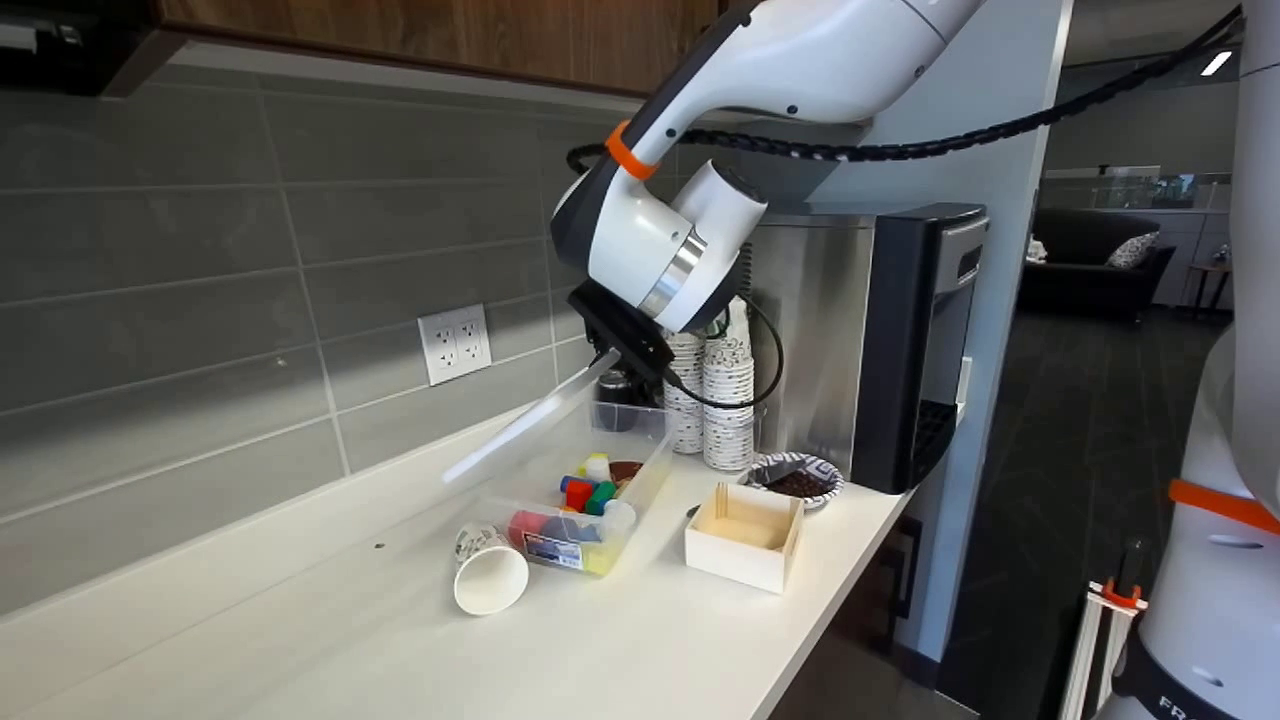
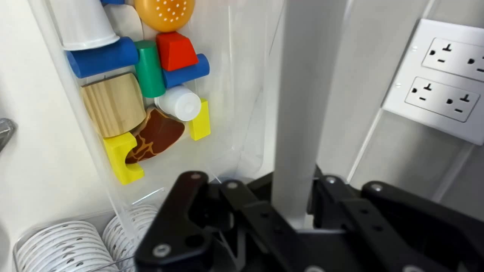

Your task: Put the lid on the plastic box

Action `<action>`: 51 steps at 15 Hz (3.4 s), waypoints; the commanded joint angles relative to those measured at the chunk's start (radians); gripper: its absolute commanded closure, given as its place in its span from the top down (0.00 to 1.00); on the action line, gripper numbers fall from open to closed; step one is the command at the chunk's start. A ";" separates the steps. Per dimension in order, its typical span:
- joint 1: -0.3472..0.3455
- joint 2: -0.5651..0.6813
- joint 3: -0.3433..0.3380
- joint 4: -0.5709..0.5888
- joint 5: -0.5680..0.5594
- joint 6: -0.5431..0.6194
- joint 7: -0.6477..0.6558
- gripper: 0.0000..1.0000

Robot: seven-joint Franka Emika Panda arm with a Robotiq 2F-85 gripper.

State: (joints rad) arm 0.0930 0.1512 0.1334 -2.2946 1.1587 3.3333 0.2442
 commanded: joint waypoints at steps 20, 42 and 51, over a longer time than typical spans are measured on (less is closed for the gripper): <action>-0.386 0.313 0.352 -0.043 -0.443 0.463 0.324 0.01; -0.131 0.122 0.060 -0.380 -0.602 0.518 0.752 0.98; -0.051 -0.046 0.014 -0.458 -0.507 0.373 0.711 1.00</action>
State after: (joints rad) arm -0.0062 0.2073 0.1747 -2.7056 0.5909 3.7788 0.9761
